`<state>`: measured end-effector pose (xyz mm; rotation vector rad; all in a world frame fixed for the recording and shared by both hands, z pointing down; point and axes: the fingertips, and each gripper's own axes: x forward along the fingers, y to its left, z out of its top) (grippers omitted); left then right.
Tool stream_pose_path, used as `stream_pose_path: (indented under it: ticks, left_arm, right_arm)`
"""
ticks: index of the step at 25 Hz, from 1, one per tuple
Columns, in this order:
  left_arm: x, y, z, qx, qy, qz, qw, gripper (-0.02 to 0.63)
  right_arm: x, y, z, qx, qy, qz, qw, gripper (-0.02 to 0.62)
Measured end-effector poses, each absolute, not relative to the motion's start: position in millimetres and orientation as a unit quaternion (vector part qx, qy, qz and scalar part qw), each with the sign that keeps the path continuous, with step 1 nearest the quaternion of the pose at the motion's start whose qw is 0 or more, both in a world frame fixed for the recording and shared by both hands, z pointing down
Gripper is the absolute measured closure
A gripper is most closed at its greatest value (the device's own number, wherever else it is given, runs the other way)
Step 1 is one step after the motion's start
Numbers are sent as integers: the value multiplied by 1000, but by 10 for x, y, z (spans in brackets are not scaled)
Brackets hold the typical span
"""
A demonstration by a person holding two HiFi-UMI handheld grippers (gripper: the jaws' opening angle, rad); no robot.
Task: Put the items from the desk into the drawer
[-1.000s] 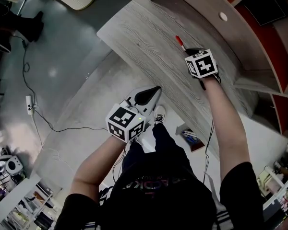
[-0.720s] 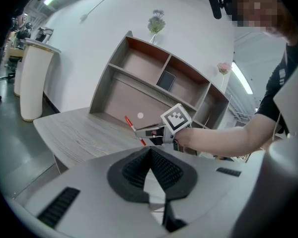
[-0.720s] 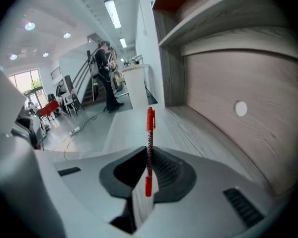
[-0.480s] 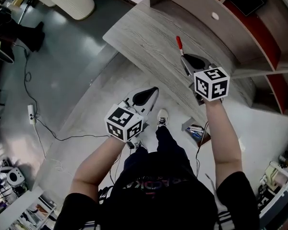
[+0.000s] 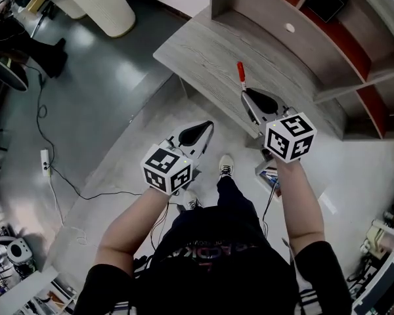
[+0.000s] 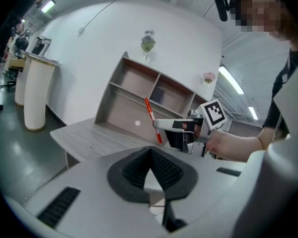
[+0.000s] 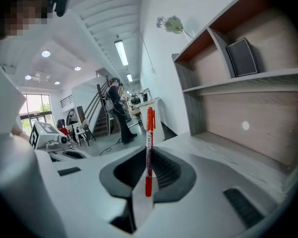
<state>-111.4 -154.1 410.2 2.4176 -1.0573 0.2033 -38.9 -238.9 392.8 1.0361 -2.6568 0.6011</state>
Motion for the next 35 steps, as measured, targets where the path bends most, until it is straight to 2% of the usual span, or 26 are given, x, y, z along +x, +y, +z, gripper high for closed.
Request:
stream_pose_path:
  ticks: [16,27,35]
  left_arm:
    - [-1471,-1172,3788,897,-387,51,208,601]
    - [-1498,-703,3678,915,-354,53,188,601]
    - [-1250,-456,3703,933,-294,58,202,601]
  right_arm:
    - [-749,-1517,3551,341,-912,225,31,543]
    - [-810,-806,3431,357,-909,216,16,543]
    - [-581,-361,3516,417,-878,234,22,543]
